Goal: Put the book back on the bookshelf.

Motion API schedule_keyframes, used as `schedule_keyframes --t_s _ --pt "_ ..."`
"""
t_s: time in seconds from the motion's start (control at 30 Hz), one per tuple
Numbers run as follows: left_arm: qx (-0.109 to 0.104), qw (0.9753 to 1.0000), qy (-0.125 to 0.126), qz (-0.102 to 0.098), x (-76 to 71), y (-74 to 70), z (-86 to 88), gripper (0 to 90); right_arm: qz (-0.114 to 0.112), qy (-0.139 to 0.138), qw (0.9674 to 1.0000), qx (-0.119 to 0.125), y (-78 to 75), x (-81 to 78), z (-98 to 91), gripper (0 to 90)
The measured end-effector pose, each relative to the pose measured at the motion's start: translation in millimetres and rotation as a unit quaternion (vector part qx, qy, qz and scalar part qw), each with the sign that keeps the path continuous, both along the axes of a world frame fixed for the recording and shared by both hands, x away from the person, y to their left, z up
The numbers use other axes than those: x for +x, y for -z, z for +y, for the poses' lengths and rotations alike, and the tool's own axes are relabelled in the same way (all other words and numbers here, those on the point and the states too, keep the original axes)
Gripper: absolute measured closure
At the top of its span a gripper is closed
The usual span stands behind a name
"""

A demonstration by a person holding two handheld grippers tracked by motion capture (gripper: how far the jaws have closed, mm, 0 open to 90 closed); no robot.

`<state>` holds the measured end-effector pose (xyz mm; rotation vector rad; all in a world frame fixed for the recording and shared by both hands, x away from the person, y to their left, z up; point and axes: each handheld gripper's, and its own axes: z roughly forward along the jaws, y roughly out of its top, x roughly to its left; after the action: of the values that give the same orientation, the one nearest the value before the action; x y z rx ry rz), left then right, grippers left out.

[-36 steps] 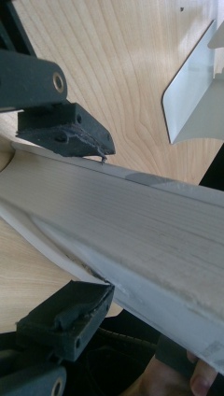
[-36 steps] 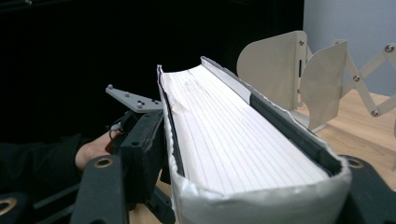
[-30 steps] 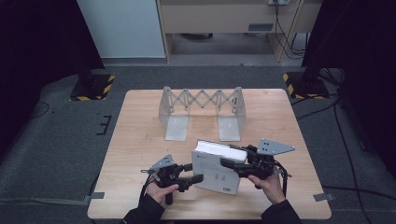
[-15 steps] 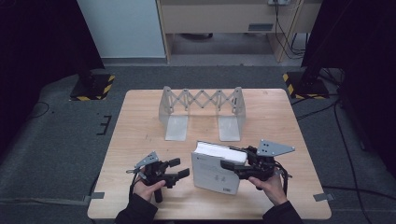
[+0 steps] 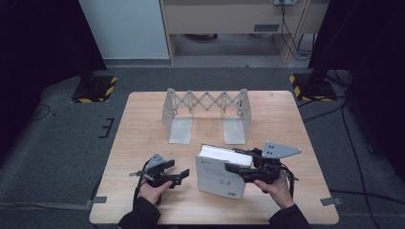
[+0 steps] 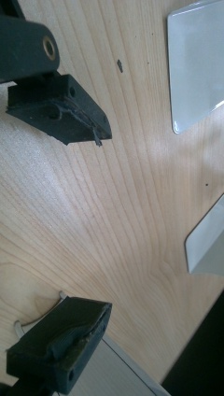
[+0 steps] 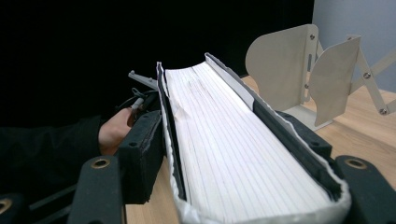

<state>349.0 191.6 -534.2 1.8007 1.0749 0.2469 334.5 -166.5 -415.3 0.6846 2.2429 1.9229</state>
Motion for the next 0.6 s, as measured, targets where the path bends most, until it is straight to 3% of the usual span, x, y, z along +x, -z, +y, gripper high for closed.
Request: schedule_keyframes --t_s 0.23,0.43,0.57,0.6 --pt "0.065 0.9979 0.002 0.001 -4.2 -0.4 -19.4 12.9 -0.001 0.0 1.0 -0.005 -1.0 -0.6 0.7 38.0" --pt "0.115 0.9931 0.005 0.023 -5.4 1.1 -31.6 12.9 -0.006 0.001 0.9997 -0.025 -3.1 -1.8 2.4 36.9" --pt "0.156 0.9877 0.011 0.011 -8.3 1.5 -40.1 10.2 -0.01 0.001 0.9994 -0.033 -4.9 -1.4 4.3 35.9" --pt "0.174 0.9847 0.014 0.007 -9.6 1.7 -43.8 9.3 -0.01 0.001 0.9993 -0.035 -5.3 -1.2 4.7 35.8"
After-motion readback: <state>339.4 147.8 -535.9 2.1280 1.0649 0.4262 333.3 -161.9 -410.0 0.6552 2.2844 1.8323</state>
